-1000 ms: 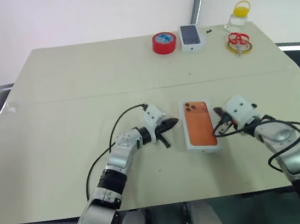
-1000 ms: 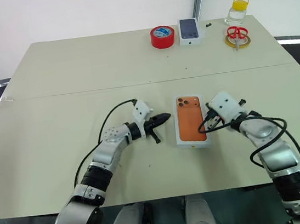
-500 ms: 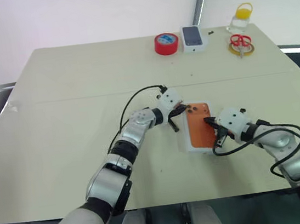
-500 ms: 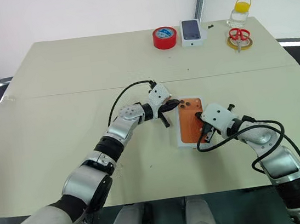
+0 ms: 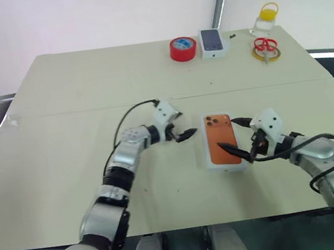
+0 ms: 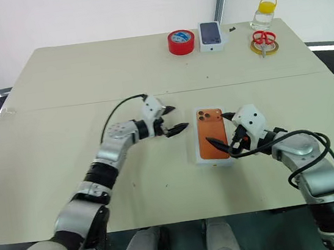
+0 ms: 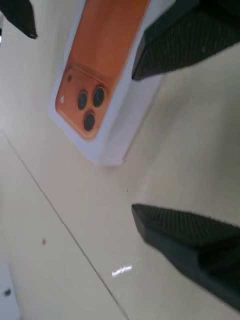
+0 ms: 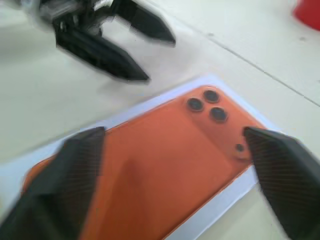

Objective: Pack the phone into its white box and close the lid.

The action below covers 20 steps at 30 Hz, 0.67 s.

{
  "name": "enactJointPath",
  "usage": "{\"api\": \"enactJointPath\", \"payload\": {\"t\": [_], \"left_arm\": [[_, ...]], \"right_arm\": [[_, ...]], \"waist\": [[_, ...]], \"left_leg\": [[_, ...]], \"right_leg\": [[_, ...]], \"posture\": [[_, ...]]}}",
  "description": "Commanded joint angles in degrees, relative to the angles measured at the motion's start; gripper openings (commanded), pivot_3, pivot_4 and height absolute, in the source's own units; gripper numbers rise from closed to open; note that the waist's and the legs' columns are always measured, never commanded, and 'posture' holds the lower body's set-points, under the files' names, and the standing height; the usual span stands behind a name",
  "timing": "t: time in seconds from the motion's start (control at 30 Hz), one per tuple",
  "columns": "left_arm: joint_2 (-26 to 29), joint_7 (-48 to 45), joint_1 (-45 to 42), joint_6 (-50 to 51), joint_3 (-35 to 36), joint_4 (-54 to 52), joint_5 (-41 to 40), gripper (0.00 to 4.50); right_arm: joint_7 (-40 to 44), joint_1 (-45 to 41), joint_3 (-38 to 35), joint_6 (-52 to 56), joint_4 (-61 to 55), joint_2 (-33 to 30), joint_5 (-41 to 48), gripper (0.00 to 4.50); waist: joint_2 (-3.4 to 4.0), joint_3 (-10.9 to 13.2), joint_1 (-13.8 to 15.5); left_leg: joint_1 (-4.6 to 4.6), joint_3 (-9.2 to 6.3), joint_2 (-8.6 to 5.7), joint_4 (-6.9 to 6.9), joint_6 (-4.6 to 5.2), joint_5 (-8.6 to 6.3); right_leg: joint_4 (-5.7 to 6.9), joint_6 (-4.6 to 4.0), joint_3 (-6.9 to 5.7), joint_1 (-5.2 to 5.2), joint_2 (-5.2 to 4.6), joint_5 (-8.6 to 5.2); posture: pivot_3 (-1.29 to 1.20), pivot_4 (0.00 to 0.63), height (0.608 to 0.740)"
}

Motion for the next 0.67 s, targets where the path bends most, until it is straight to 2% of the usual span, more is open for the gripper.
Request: {"api": "enactJointPath", "payload": {"t": [0.03,0.1,0.2,0.37,0.47,0.67], "left_arm": [[4.34,0.38,3.69,2.05,2.73,-11.35,-1.32,4.44],[6.96,0.65,6.77,6.16,4.33,-16.71,-2.78,4.44],[10.68,0.71,12.50,7.20,6.97,-23.91,-4.19,4.44],[17.45,-3.06,23.84,9.57,14.25,-32.58,-11.82,4.44],[20.72,-2.58,29.62,8.50,16.62,-34.21,-11.62,4.44],[22.19,-2.20,33.35,7.35,21.84,-33.19,-15.12,4.44]], "right_arm": [[2.82,-0.38,-0.73,-2.55,-0.39,-1.16,0.78,4.50],[2.31,-2.28,-2.23,-2.79,1.41,-0.98,1.46,4.50],[3.19,-3.59,-3.32,-4.22,4.50,-2.08,0.88,4.50],[6.43,-3.29,-4.41,-8.69,10.10,-4.74,-0.49,4.50],[8.30,-3.05,-5.28,-10.26,13.12,-6.26,-0.37,4.50],[10.16,-4.05,-5.90,-13.18,17.52,-7.81,-0.58,4.50]], "waist": [[0.02,0.01,-0.07],[0.04,0.01,-0.02],[0.04,0.01,0.10],[0.08,0.04,-0.04],[0.13,0.05,0.04],[0.13,0.05,0.07]], "left_leg": [[0.01,-0.01,0.01,-0.01,0.00,0.00],[0.02,0.04,0.00,0.01,-0.03,0.02],[0.03,0.04,-0.05,0.08,-0.08,0.04],[0.02,0.05,-0.02,0.00,-0.08,0.04],[0.03,0.07,0.00,0.01,-0.08,0.04],[0.03,0.09,-0.03,0.04,-0.10,0.04]], "right_leg": [[0.01,0.00,0.00,0.00,0.00,0.00],[0.00,-0.01,0.05,0.00,-0.01,0.00],[-0.03,-0.08,0.07,0.06,-0.06,-0.04],[-0.01,-0.10,0.08,-0.01,-0.06,-0.05],[-0.02,-0.23,0.08,-0.02,-0.09,-0.13],[-0.02,-0.24,0.07,0.02,-0.14,-0.14]], "posture": [[0.00,0.150,0.740],[0.00,0.150,0.740],[0.00,0.150,0.740],[0.00,0.150,0.740],[0.00,0.150,0.740],[0.00,0.150,0.740]]}}
